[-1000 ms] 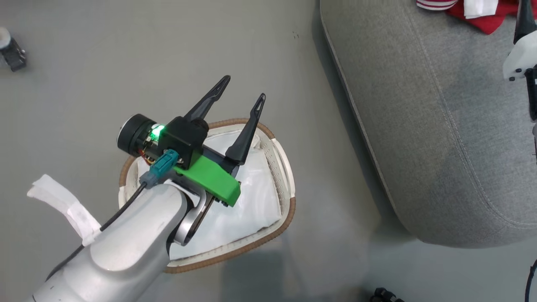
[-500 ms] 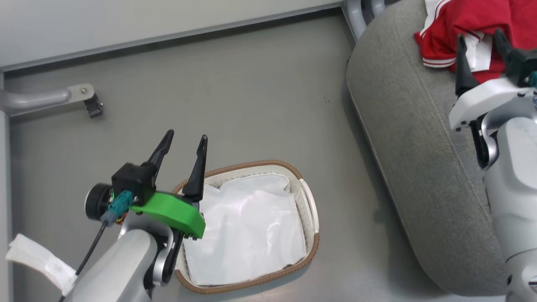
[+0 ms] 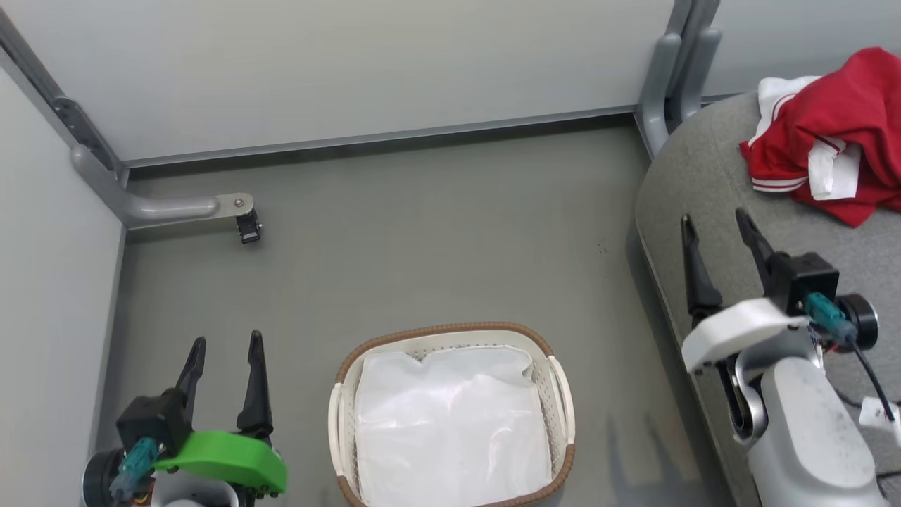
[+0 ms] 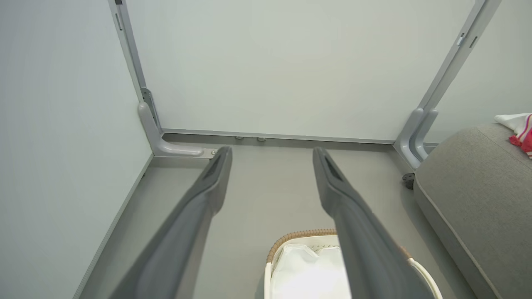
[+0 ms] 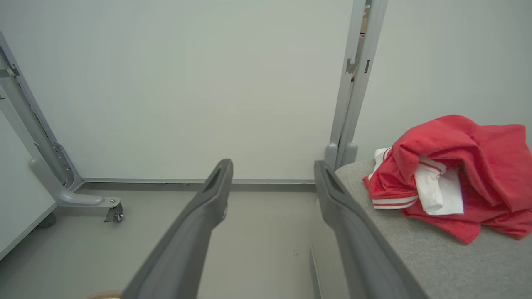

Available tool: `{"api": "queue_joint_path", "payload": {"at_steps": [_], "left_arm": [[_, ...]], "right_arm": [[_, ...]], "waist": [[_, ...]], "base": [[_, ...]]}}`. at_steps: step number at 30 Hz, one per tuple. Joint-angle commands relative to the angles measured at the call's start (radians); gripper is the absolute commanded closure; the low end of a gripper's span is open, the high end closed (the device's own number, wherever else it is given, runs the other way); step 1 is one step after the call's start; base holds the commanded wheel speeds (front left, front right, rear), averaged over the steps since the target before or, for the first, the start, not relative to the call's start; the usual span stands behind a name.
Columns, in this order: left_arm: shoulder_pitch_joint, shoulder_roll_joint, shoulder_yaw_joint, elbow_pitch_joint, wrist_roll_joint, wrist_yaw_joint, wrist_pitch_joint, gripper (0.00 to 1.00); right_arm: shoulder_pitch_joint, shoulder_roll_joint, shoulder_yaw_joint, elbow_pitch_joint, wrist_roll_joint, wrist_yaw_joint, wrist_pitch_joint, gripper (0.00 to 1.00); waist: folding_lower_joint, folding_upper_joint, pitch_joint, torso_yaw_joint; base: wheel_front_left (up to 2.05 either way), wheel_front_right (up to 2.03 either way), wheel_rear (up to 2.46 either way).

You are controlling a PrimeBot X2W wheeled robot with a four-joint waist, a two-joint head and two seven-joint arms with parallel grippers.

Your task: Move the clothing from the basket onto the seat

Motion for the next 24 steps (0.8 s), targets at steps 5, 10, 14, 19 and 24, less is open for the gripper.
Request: {"api": "queue_joint_path", "payload": {"at_steps": [5,10,14,19,24], "left_arm": [[0.100,-0.038,0.074,-0.019,0.042,-0.029,-0.001,0.00],[0.148,-0.066,0.119,-0.020,0.076,-0.053,-0.001,0.00],[0.162,-0.091,0.151,-0.023,0.099,-0.065,-0.001,0.00],[0.176,-0.118,0.190,-0.021,0.125,-0.089,-0.001,0.00],[0.180,-0.139,0.217,-0.006,0.142,-0.114,-0.001,0.00]], "right_arm": [[0.176,0.010,0.008,-0.101,0.044,-0.001,-0.005,0.00],[0.265,0.010,0.041,-0.135,0.134,-0.001,-0.005,0.00],[0.293,0.010,0.062,-0.146,0.150,-0.001,-0.005,0.00],[0.305,0.010,0.074,-0.156,0.137,-0.001,-0.005,0.00],[0.315,0.010,0.085,-0.159,0.132,-0.001,-0.005,0.00]], "waist": [[0.0001,0.0000,-0.044,0.036],[0.0001,0.0000,-0.055,0.029],[0.0001,0.0000,-0.060,0.030],[0.0001,0.0000,-0.066,0.030],[0.0001,0.0000,-0.072,0.032]], "base": [[0.00,0.00,0.00],[0.00,0.00,0.00],[0.00,0.00,0.00],[0.00,0.00,0.00],[0.00,0.00,0.00]]}}
